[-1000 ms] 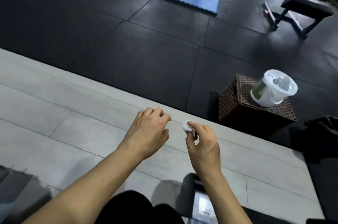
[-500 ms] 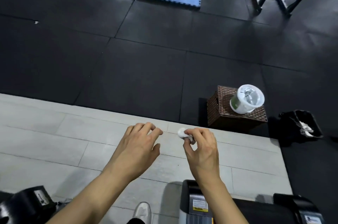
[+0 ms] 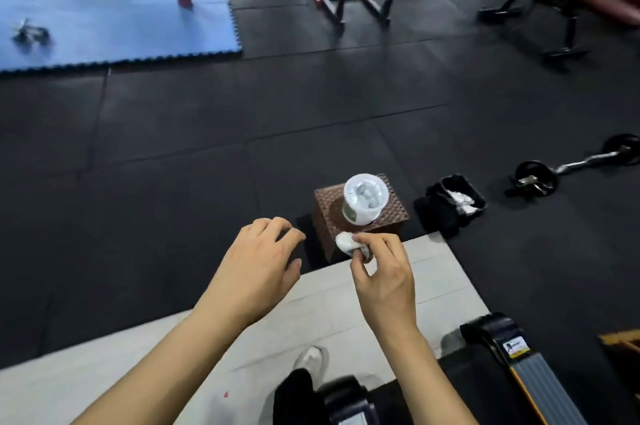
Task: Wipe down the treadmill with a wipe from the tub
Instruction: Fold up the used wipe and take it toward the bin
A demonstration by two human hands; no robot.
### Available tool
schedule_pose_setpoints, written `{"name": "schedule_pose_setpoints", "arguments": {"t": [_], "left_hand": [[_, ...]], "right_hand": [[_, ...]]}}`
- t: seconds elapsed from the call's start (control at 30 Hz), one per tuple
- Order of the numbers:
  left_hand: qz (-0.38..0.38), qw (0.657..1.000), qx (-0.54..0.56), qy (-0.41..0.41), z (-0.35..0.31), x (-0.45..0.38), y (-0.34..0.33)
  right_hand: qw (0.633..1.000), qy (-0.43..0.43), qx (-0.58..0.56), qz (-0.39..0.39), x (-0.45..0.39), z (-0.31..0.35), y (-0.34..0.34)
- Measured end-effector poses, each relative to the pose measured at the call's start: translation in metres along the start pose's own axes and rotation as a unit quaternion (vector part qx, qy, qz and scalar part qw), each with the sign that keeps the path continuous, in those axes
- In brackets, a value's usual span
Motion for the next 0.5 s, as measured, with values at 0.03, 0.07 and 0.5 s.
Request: {"name": "schedule_pose_setpoints", "arguments": {"t": [0.03, 0.07, 0.5], "left_hand": [[0.003, 1.0, 0.002, -0.012, -0.009, -0.021, -0.003], [0.005, 1.0, 0.003, -0.025, -0.018, -0.042, -0.006], [0.073, 0.977, -0.007, -0.202, -0.148, -0.249, -0.066]], "right_hand": [[1.0, -0.01, -0.001, -0.011, -0.013, -0.013, 0.005], [1.0, -0.022, 0.0, -0.02, -0.026, -0.025, 0.01], [0.977, -0.174, 0.045, -0.118, -0.132, -0.181, 0.098]]}}
Point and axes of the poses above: each hand's wrist, its own x-axis away from the middle knuckle, its own y-axis out of the back of the hand, z = x × y, the point moved 10 cm from there along -x, towards the middle knuckle, and after that the axes turned 6 degrees about x, right-handed, at the moved point
